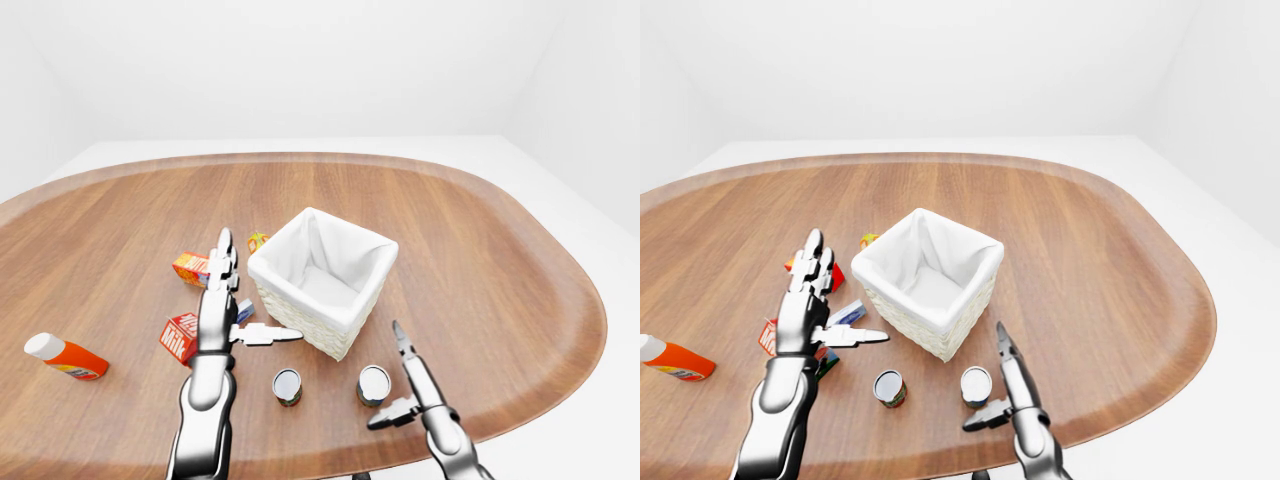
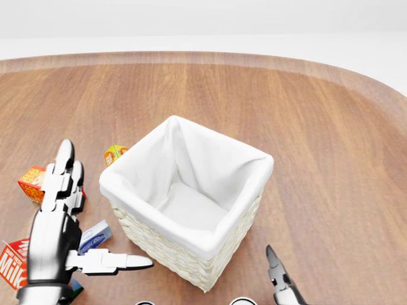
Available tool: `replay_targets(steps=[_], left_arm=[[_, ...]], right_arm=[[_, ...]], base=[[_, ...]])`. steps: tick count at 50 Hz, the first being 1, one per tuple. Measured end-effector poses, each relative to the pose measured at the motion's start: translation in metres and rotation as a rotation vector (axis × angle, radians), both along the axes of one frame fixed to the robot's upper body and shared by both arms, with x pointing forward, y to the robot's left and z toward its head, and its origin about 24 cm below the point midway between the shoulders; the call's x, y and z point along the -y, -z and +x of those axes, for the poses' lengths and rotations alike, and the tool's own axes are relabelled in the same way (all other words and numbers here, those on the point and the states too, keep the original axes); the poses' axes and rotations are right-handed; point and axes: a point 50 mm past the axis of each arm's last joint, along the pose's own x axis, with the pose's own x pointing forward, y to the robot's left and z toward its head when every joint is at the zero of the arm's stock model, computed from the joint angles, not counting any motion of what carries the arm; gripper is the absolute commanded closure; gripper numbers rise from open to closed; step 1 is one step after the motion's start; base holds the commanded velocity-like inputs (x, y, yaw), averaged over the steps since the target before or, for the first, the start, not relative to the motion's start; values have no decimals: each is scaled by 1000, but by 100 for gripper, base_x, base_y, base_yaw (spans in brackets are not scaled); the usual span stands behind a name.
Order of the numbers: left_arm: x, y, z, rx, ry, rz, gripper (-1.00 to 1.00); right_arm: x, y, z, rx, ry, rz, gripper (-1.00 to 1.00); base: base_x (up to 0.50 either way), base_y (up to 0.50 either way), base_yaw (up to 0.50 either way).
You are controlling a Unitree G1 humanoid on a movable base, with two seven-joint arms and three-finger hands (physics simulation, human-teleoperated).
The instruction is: Pick up the alphabet soup, and put it in the basket.
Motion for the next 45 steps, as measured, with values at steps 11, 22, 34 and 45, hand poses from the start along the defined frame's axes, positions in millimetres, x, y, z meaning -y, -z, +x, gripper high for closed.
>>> replay_targets(steps=[11, 22, 34, 45], left_arm=[[0, 0, 0, -1, 1, 1, -100], [0, 1, 0, -1, 1, 2, -100], [0, 2, 1, -3, 2, 4, -100], [0, 2, 1, -4, 2, 4, -100]], right_arm=[[-4, 3, 0, -6, -14, -18, -100], [-9, 5, -1, -8, -27, -30, -100], [-13, 7, -1, -12, -42, -42, -100], [-15, 11, -1, -28, -54, -55, -100]], base=[[0, 0, 0], [0, 0, 0], [0, 0, 0], [0, 0, 0]])
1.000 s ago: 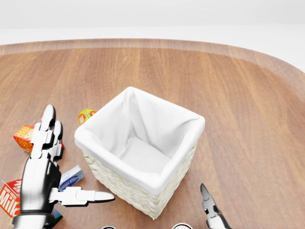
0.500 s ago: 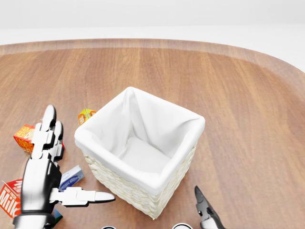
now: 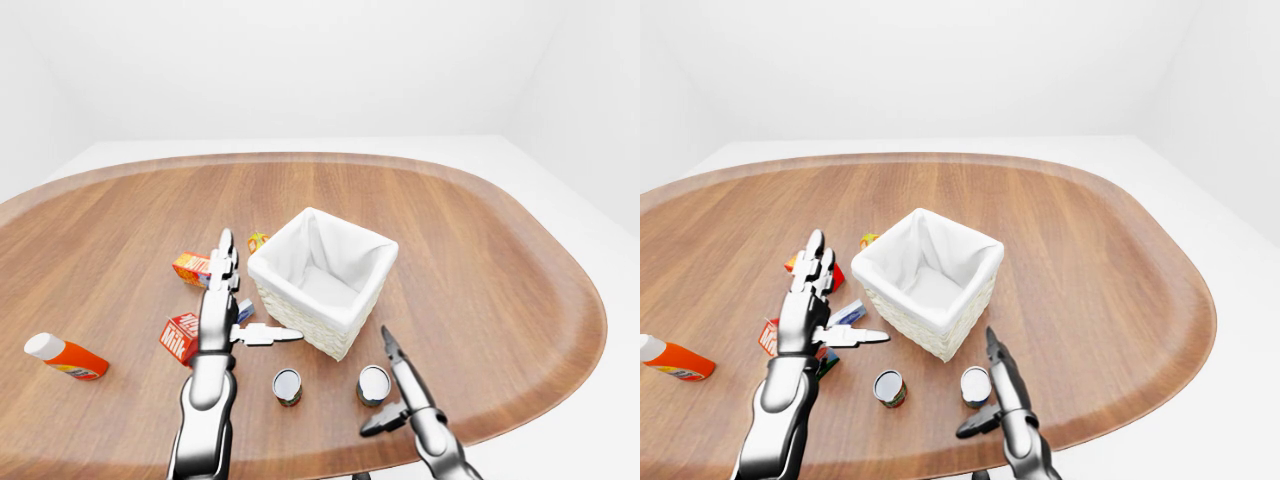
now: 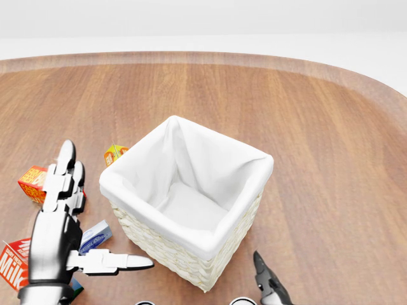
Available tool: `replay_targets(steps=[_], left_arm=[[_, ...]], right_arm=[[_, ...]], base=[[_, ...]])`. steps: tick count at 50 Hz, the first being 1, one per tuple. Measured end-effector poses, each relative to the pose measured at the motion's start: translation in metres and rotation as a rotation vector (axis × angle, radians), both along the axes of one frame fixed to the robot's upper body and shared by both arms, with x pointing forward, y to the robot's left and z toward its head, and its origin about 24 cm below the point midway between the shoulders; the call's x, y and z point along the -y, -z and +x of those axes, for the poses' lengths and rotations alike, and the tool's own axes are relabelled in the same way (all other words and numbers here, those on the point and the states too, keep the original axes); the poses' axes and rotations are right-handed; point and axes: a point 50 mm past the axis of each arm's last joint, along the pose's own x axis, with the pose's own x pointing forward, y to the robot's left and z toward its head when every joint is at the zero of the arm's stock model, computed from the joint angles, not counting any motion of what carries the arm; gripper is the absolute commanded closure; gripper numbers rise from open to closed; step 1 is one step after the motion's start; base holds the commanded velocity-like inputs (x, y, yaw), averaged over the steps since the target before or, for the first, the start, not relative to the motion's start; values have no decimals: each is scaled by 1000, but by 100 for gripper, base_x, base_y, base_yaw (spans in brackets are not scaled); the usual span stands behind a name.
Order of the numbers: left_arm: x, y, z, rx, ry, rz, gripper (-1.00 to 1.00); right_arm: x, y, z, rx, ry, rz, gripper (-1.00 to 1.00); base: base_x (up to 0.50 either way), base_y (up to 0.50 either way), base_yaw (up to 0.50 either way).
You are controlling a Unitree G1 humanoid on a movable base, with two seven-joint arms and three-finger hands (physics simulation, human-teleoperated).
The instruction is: Pick up the alphabet soup, and put it in the basket.
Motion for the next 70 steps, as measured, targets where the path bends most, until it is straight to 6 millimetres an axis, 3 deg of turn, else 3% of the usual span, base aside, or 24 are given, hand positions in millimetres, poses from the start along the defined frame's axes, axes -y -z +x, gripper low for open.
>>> replay_targets(steps=[29, 30, 32, 33, 54, 70], left_arm=[[0, 1, 0, -3, -1, -1, -100], [0, 1, 0, -3, -1, -1, -100], [0, 1, 1, -3, -1, -1, -100], [0, 1, 1, -3, -1, -1, -100], [0, 0, 0, -1, -2, 1, -100], [0, 1, 1, -5, -4, 2, -100]], right_arm=[[-1, 11, 1, -49, -18, -26, -100], [-1, 11, 1, -50, -19, -26, -91], [0, 11, 1, -51, -20, -27, 76], [0, 11, 0, -52, -21, -27, 100], [1, 12, -2, -58, -13, -25, 100], [7, -6, 5, 11, -5, 8, 100]], base=[[0, 0, 0], [0, 0, 0], [0, 0, 0], [0, 0, 0], [0, 0, 0], [0, 0, 0]])
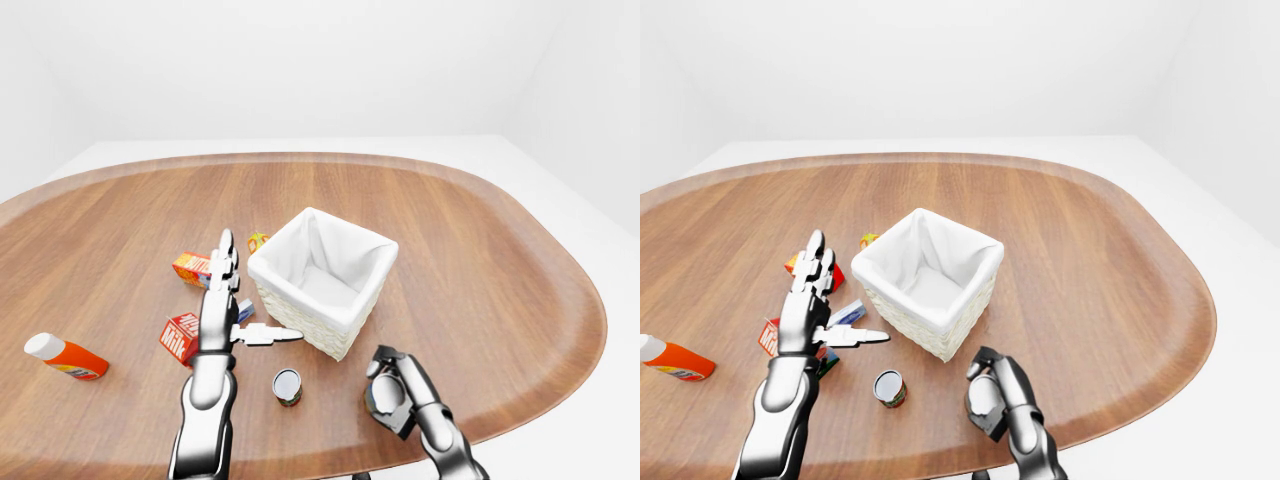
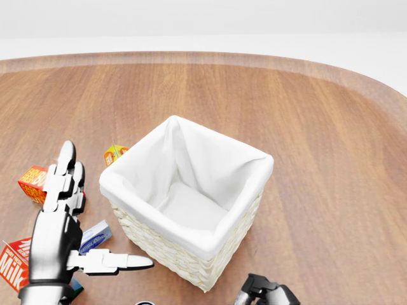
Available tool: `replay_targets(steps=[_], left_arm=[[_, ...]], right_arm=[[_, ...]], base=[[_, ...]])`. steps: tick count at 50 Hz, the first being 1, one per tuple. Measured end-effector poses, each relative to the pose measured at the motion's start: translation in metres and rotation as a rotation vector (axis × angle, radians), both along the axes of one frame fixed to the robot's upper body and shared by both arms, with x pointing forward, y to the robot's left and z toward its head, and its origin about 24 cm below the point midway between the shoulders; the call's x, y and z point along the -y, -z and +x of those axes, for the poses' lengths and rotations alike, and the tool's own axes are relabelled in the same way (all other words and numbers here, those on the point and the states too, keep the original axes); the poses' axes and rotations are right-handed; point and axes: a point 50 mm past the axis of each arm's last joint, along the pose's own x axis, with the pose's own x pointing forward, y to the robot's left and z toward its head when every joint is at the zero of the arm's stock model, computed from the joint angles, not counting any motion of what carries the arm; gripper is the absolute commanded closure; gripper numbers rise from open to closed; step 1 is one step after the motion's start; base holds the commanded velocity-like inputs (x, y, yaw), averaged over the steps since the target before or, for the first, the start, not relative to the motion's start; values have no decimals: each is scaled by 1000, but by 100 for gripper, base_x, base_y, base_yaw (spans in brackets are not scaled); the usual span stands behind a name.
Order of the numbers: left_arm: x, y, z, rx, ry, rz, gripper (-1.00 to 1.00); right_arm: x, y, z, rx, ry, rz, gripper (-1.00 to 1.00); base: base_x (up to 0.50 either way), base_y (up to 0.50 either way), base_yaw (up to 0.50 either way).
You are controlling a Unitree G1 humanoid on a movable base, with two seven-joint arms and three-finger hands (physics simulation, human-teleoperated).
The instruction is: Pick up the alphabet soup, and put it in the basket.
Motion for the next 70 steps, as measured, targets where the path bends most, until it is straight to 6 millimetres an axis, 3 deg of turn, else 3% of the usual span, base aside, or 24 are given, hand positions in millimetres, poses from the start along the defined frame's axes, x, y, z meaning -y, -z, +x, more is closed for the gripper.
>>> replay_targets(steps=[37, 70], left_arm=[[0, 0, 0, 1, -1, 0, -100], [0, 0, 0, -2, 0, 2, -100]], right_arm=[[18, -63, 10, 261, 71, 54, 100], [29, -121, 3, 495, 131, 126, 100]], base=[[0, 0, 0], [0, 0, 0]])
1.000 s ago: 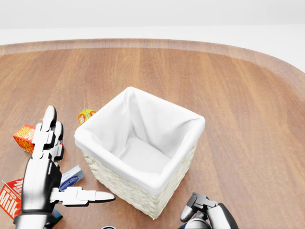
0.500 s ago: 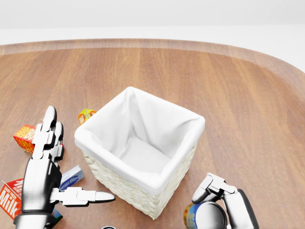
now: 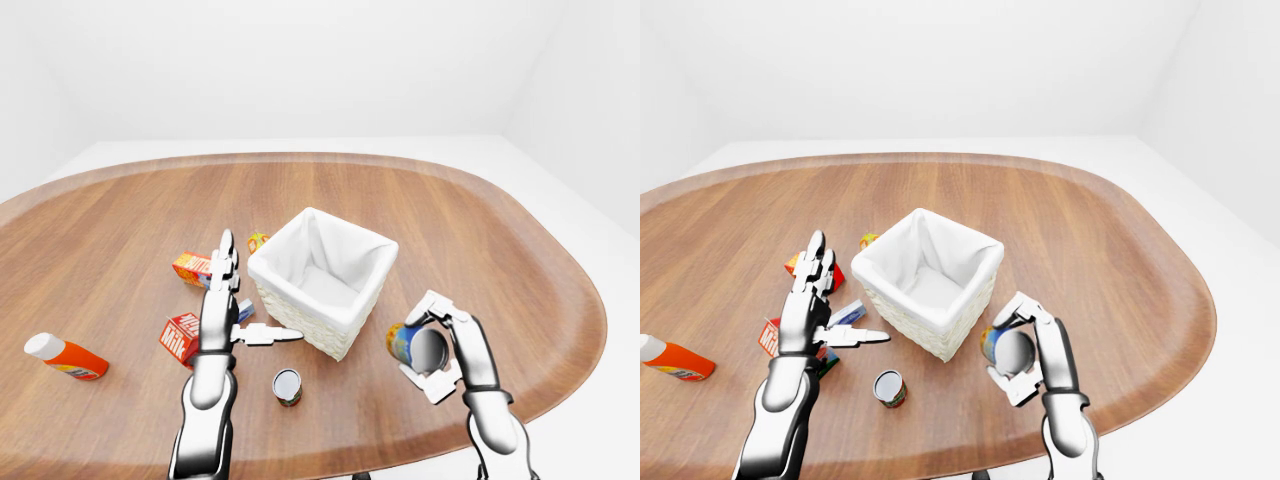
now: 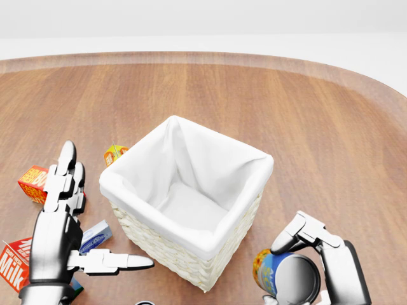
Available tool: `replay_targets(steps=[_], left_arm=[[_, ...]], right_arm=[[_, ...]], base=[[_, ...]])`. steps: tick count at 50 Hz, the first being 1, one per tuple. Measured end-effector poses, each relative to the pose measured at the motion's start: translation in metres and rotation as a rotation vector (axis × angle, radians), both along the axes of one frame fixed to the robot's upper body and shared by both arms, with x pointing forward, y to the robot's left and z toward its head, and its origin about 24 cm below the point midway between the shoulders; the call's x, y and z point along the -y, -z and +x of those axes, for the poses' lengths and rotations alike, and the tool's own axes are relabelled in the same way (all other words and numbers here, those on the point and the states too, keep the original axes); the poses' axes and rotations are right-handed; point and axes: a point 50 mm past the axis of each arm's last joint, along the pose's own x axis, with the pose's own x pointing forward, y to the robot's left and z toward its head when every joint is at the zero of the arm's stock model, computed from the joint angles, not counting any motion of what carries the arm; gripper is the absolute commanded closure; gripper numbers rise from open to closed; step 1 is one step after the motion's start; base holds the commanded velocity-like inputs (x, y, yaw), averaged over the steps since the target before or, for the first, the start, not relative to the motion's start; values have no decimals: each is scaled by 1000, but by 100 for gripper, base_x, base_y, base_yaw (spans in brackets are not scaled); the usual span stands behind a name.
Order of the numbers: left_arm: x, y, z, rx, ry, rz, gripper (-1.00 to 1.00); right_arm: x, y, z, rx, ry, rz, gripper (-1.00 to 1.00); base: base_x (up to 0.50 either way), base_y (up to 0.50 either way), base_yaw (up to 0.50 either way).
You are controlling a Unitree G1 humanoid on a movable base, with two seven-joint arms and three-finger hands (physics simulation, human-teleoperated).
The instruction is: Pick up the alphabet soup, and put it in the basket.
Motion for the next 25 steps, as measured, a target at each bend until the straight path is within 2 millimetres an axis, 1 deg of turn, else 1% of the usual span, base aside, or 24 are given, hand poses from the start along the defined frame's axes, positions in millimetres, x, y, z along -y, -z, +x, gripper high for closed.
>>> replay_targets(steps=[16, 25], left_arm=[[1, 1, 1, -3, 0, 1, -100], [0, 2, 1, -8, -1, 1, -100]], right_arm=[[0, -37, -4, 159, -10, 29, 100], [-3, -54, -5, 232, -32, 29, 100]], base=[[0, 0, 0], [0, 0, 0]])
